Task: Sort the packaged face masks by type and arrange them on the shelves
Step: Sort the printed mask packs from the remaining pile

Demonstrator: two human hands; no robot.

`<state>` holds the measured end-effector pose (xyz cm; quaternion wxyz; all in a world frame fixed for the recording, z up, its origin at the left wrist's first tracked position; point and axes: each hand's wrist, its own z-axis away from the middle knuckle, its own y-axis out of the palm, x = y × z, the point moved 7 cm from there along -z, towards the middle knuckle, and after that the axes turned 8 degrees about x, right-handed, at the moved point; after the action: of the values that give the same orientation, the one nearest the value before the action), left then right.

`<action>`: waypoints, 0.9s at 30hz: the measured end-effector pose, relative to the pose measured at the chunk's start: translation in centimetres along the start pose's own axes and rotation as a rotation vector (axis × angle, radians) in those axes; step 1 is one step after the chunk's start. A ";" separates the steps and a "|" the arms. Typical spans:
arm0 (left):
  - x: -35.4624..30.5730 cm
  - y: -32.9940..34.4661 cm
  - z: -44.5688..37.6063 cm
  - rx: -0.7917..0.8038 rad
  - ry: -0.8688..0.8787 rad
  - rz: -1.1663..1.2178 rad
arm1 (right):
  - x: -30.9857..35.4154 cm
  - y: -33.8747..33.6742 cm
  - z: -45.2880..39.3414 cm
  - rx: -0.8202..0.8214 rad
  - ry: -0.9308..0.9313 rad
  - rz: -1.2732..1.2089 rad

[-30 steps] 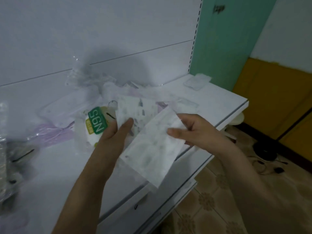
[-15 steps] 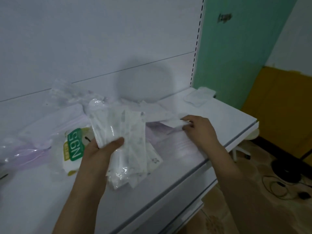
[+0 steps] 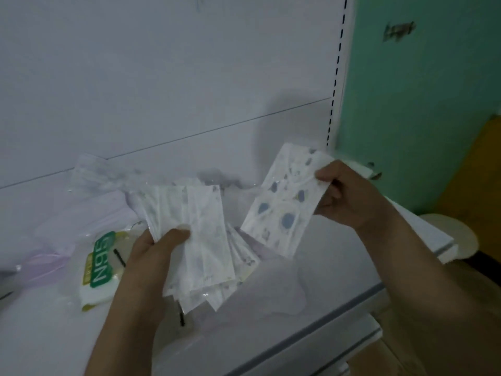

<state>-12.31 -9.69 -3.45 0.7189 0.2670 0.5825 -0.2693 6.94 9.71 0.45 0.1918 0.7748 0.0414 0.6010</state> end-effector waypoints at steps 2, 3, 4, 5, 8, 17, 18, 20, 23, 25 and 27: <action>1.1 0.8 0.1 0.059 -0.111 0.048 | -2.8 0.7 -1.7 0.115 0.181 0.056; 1.6 1.5 0.4 0.111 -0.172 0.098 | -3.9 1.3 -2.5 0.186 0.258 0.147; 2.0 2.3 1.0 0.182 -0.218 0.146 | -4.7 1.9 -3.2 0.270 0.318 0.292; 2.3 2.9 1.5 0.240 -0.242 0.162 | -5.4 2.3 -3.9 0.340 0.361 0.473; 3.0 3.0 2.6 0.206 -0.184 0.130 | -6.0 2.1 -5.7 0.262 0.384 0.811; 3.9 -0.9 2.9 -0.208 -0.024 0.188 | -7.7 -3.4 -8.4 0.023 0.322 1.527; 3.9 -1.1 3.1 -0.227 -0.009 0.195 | -8.1 -4.5 -8.3 -0.003 0.338 1.486; 4.0 -1.2 3.5 -0.235 0.015 0.203 | -7.4 -5.0 -8.2 -0.115 0.201 1.390; 4.4 -1.1 3.8 -0.240 0.012 0.230 | -3.6 -5.8 -7.5 -0.390 -0.009 1.134; 4.4 -1.0 3.8 -0.237 0.010 0.232 | -1.2 -8.1 -6.5 -0.551 -0.022 0.951; 4.1 -1.0 3.9 -0.234 0.016 0.223 | -0.8 -11.1 -5.6 -0.615 0.104 0.876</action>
<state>-9.54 -13.45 -6.81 0.7658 0.2465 0.5824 -0.1162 3.31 21.11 -2.95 0.1388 0.5967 -0.4541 0.6468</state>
